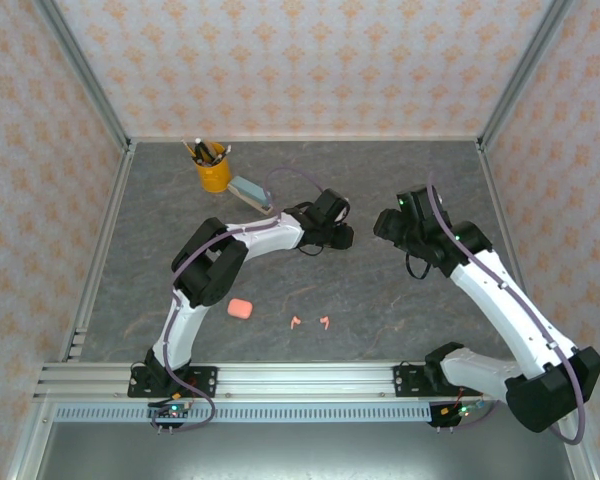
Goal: Insert the wireless bluetooth earbuds into the charging case
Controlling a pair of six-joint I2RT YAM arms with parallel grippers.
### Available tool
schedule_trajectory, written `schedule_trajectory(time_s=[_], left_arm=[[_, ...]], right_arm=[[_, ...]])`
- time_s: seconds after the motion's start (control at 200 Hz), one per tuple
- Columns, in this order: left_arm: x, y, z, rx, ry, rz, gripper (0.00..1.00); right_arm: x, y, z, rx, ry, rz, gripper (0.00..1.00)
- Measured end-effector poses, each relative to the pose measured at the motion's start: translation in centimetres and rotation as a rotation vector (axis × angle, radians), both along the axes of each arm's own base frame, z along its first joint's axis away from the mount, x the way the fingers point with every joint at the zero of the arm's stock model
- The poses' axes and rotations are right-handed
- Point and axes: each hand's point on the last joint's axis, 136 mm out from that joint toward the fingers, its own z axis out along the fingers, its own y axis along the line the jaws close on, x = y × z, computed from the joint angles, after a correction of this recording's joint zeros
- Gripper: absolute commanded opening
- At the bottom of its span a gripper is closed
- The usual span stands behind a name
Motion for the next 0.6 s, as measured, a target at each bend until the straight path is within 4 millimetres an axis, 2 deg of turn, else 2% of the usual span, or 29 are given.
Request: schedule_trajectory(time_s=[0.08, 0.205, 0.42, 0.6], left_arm=[[-0.1, 0.4, -0.2, 0.019, 0.004, 0.007, 0.47], [-0.1, 0.8, -0.8, 0.041, 0.014, 0.02, 0.52], [0.2, 1.4, -1.3, 0.064, 0.013, 0.032, 0.71], [0.4, 2.1, -1.1, 0.074, 0.002, 0.037, 0.76]], right_arm=[[0.0, 0.0, 0.3, 0.004, -0.008, 0.0, 0.7], [-0.3, -0.1, 0.6, 0.008, -0.012, 0.001, 0.7], [-0.6, -0.2, 1.1, 0.013, -0.019, 0.003, 0.72], [-1.0, -0.1, 1.5, 0.031, -0.022, 0.01, 0.73]])
